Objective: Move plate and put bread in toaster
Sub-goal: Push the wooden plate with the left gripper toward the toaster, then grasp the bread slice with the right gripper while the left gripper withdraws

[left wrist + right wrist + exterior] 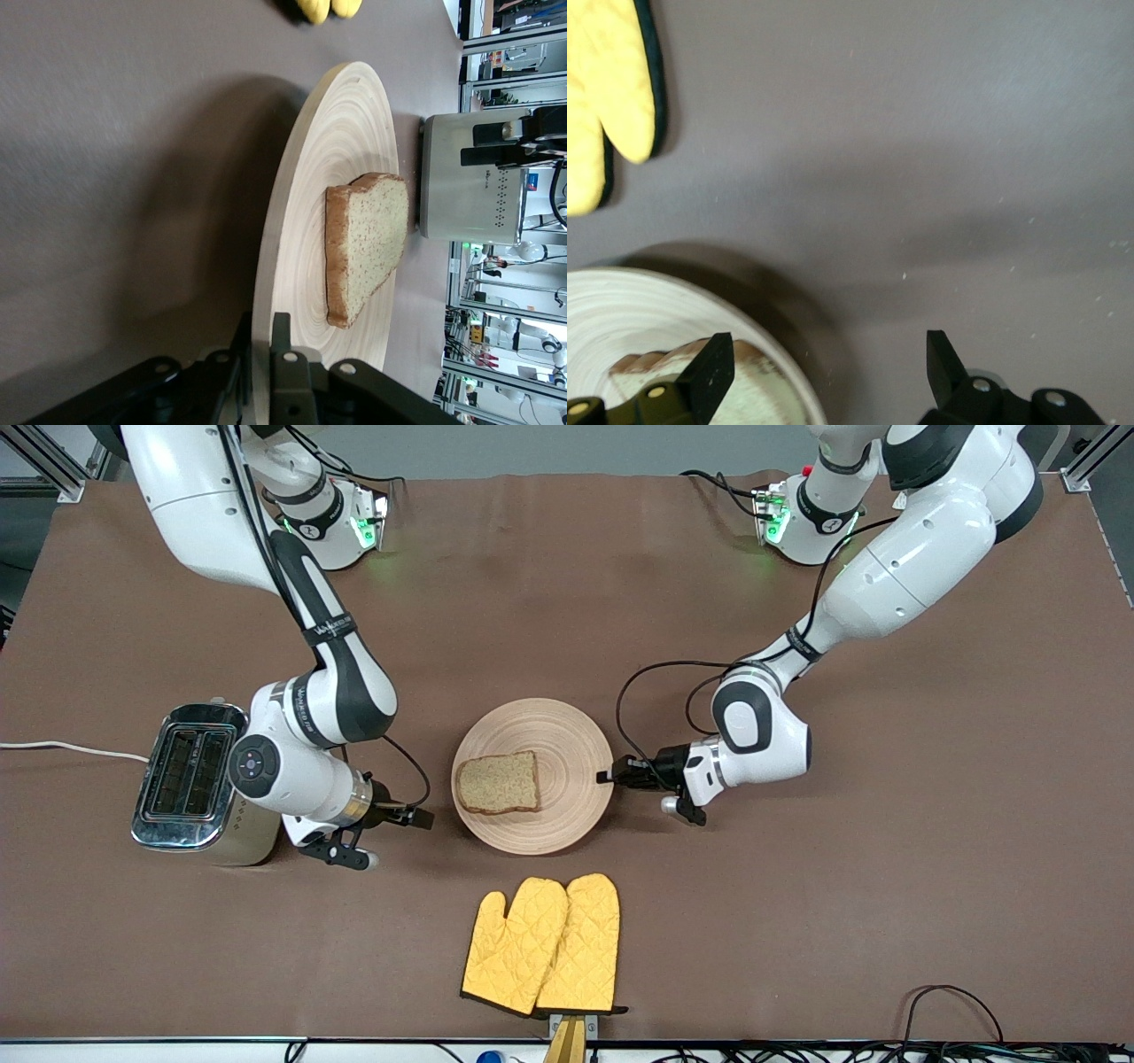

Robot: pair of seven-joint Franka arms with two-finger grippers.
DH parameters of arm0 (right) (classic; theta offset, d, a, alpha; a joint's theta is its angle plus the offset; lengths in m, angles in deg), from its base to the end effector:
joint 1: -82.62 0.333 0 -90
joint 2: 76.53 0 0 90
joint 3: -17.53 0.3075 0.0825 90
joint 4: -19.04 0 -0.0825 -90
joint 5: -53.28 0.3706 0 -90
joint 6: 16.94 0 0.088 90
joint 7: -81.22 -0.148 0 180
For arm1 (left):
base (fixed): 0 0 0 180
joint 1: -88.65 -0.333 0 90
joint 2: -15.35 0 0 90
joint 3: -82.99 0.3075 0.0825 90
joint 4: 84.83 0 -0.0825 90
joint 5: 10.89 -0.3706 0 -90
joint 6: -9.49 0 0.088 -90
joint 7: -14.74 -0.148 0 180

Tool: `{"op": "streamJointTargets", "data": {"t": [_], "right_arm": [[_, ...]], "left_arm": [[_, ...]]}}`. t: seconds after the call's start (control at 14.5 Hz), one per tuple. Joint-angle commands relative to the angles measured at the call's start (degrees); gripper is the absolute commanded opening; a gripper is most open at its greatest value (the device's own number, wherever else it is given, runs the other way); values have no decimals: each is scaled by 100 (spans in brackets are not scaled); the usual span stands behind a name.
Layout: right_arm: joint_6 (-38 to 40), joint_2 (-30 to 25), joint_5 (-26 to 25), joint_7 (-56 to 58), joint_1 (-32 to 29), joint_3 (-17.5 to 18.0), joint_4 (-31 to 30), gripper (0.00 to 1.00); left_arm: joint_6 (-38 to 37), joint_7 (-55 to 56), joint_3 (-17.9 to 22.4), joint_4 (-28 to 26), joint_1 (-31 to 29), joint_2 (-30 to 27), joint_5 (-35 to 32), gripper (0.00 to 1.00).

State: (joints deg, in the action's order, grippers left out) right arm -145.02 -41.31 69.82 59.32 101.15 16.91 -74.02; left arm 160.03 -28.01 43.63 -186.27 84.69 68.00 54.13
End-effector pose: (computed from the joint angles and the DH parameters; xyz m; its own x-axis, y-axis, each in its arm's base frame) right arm 0.6374 0.2253 0.2254 0.9670 -0.2334 -0.1019 -0.2494 -0.9489 -0.1934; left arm 0.5480 -0.3606 0.1146 0.9991 -0.0405 0.0098 -0.0288 -0.5020 0.8644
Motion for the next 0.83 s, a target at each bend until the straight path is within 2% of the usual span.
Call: {"op": "streamJointTargets", "data": {"t": [0.0,0.07,0.21,0.34,0.41,0.48,0.62,0.76], "right_arm": [[-6,-68,-53,-112,264,-52,-213,95],[-6,-59,-80,-199,300,-61,-266,95],[-6,-59,-89,-506,475,-61,-432,95],[3,-59,-98,-639,721,-70,-468,92],[12,-59,-211,-640,870,-148,-468,90],[81,-59,-490,-631,967,-227,-460,90],[283,-68,-957,-683,1012,-220,-451,90],[319,-68,-1073,-693,1152,-228,-460,83]], "left_arm": [[-69,-23,-37,-34,96,-44,431,3],[-52,-32,-37,-34,175,-35,572,4],[-51,-41,-20,-34,264,-35,853,16],[-51,-32,-20,-34,255,-35,907,47],[-51,-14,-11,-17,229,-35,907,78],[-51,21,7,1,185,-52,907,99],[-51,248,146,80,80,-140,881,100],[-43,442,331,185,0,-298,837,100]]}}
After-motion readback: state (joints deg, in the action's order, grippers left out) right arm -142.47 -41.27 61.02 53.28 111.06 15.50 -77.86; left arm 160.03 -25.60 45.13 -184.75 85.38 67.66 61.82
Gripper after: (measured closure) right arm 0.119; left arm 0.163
